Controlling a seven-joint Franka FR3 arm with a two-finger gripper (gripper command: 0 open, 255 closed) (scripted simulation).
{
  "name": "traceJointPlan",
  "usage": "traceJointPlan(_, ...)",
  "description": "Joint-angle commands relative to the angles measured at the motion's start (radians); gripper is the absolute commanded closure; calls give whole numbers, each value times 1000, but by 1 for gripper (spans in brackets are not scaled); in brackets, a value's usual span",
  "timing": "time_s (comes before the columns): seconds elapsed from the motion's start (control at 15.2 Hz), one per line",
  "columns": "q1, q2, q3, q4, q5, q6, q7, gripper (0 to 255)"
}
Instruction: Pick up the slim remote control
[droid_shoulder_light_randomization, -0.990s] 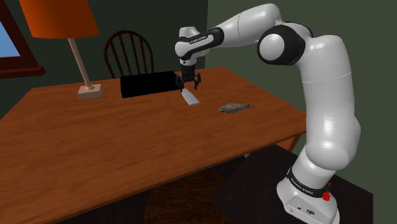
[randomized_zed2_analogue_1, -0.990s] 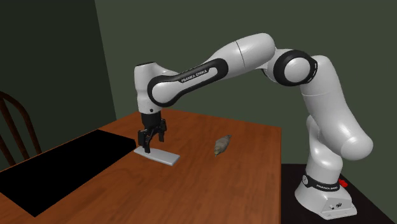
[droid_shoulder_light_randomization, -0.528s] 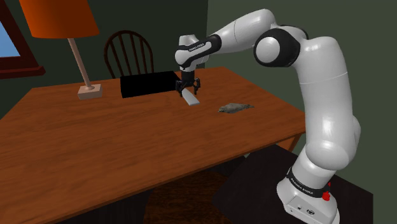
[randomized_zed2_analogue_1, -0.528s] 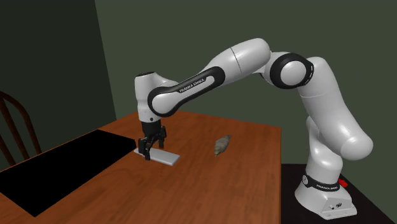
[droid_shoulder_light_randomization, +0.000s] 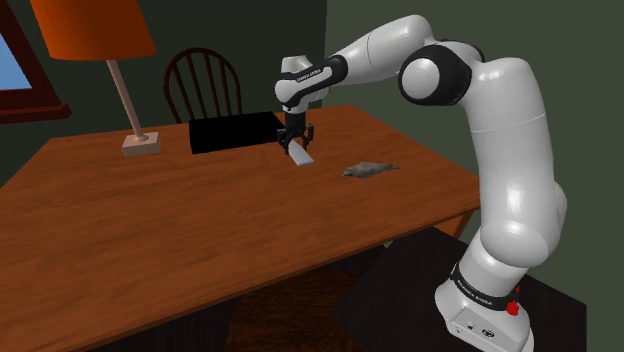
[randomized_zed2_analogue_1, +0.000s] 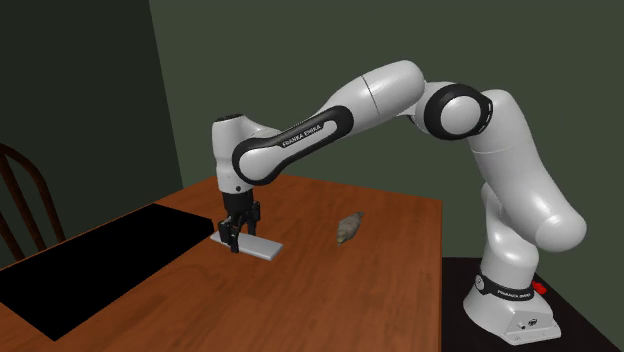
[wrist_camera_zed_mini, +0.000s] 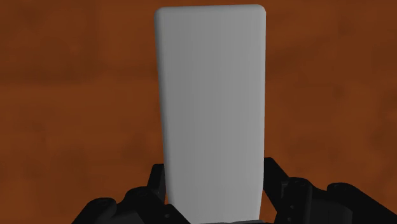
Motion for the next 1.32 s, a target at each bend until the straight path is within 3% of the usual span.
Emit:
traceJointPlan(0.0,0,1,0,0,0,0,0,255)
traceJointPlan(1.25,0,-46,0,132,0,-179,-1,255)
